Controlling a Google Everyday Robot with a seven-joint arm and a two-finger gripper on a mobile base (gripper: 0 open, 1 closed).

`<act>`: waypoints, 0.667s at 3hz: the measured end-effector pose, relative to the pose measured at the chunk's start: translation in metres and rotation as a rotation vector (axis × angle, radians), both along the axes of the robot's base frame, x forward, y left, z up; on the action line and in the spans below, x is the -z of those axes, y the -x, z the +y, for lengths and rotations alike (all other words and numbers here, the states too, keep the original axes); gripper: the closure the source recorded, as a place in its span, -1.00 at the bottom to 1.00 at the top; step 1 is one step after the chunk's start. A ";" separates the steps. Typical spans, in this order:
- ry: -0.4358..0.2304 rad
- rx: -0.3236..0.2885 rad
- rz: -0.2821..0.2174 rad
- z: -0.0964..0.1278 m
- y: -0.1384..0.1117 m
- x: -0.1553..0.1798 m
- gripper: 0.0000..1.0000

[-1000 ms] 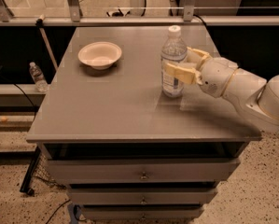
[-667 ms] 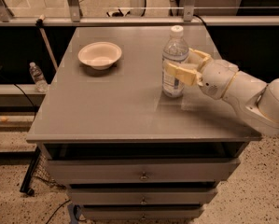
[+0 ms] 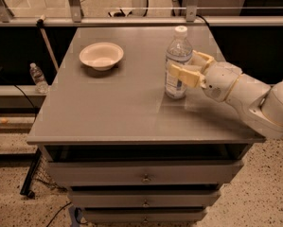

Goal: Place blue plastic bottle upright

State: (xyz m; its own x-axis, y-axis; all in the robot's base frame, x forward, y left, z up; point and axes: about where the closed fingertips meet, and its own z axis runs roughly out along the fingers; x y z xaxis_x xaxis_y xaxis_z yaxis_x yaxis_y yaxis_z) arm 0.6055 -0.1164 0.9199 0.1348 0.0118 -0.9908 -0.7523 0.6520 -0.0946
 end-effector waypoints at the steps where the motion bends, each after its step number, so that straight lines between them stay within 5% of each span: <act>1: 0.000 -0.005 -0.001 0.003 0.000 -0.001 -0.41; 2: 0.000 -0.008 -0.002 0.005 0.000 -0.002 -0.88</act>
Offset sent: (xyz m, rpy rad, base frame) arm -0.0001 0.0020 0.0006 -0.0002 -0.0008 0.0031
